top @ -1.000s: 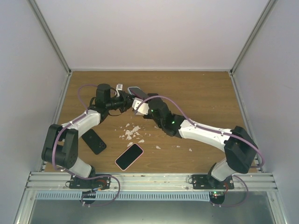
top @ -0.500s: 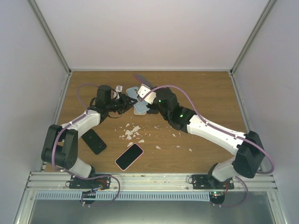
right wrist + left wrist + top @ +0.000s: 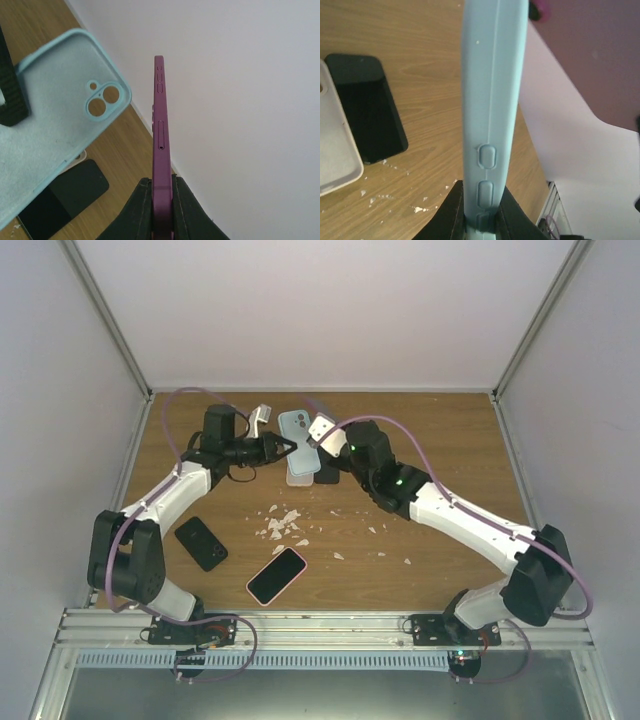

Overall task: Take the phone out of the phone case
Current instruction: Place the phone case at the center of the board.

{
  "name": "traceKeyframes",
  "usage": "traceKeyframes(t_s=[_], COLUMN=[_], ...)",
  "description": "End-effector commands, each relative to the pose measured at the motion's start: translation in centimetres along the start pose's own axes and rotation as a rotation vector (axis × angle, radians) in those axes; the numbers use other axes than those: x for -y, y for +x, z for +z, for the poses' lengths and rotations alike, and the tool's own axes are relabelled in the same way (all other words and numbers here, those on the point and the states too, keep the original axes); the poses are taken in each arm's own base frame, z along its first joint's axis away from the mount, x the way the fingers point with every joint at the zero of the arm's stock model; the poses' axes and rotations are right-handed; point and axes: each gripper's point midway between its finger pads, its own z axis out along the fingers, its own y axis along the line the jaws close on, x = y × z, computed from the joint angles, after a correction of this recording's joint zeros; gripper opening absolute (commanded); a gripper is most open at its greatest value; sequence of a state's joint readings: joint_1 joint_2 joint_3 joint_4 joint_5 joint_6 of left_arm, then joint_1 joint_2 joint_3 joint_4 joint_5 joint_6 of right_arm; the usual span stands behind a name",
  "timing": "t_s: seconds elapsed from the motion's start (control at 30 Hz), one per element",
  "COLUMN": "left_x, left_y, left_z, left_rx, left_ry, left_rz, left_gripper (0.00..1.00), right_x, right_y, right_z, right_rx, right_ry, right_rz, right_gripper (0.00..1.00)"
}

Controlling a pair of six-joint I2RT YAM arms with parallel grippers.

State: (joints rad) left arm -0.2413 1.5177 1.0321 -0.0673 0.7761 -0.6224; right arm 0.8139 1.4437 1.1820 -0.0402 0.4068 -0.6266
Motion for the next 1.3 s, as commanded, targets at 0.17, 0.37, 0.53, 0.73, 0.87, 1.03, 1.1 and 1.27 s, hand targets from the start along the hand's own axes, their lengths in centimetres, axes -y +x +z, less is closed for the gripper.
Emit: traceKeyframes(t_s=[0.17, 0.37, 0.53, 0.73, 0.87, 1.03, 1.1, 1.27], left_x=[-1.1, -6.0, -10.0, -14.9, -16.7, -18.6, -19.1, -21.0], left_y=[-2.0, -2.7, -2.7, -2.9, -2.8, -2.2, -2.0, -1.4], left_z=[-1.9, -2.3, -2.3, -2.4, -1.6, -0.4, 0.1, 1.2], left_rx=[-0.086, -0.136, -0.180, -0.221, -0.262, -0.299, -0.313, -0.340], left_ry=[-0.001, -0.112, -0.164, -0.205, -0.209, -0.197, -0.181, -0.179], left_rz=[0.249, 0.236, 0.167, 0.104, 0.087, 0.046, 0.028, -0.013], left_gripper=[0.00, 0.00, 0.00, 0.00, 0.00, 0.00, 0.00, 0.00], right_x=[4.0, 4.7, 4.7, 4.7, 4.5, 4.1, 3.9, 3.6], right_y=[0.2, 1.3, 1.7, 2.0, 2.1, 2.2, 2.2, 2.3], right_z=[-1.8, -1.8, -1.7, -1.5, -1.3, -0.8, -0.6, -0.2], right_rx=[0.030, 0.013, 0.002, -0.006, -0.011, -0.020, -0.022, -0.031], right_ry=[0.066, 0.068, 0.064, 0.056, 0.049, 0.036, 0.029, 0.019], right_rz=[0.101, 0.132, 0.138, 0.143, 0.143, 0.144, 0.143, 0.143], right_gripper=[0.00, 0.00, 0.01, 0.01, 0.01, 0.01, 0.01, 0.01])
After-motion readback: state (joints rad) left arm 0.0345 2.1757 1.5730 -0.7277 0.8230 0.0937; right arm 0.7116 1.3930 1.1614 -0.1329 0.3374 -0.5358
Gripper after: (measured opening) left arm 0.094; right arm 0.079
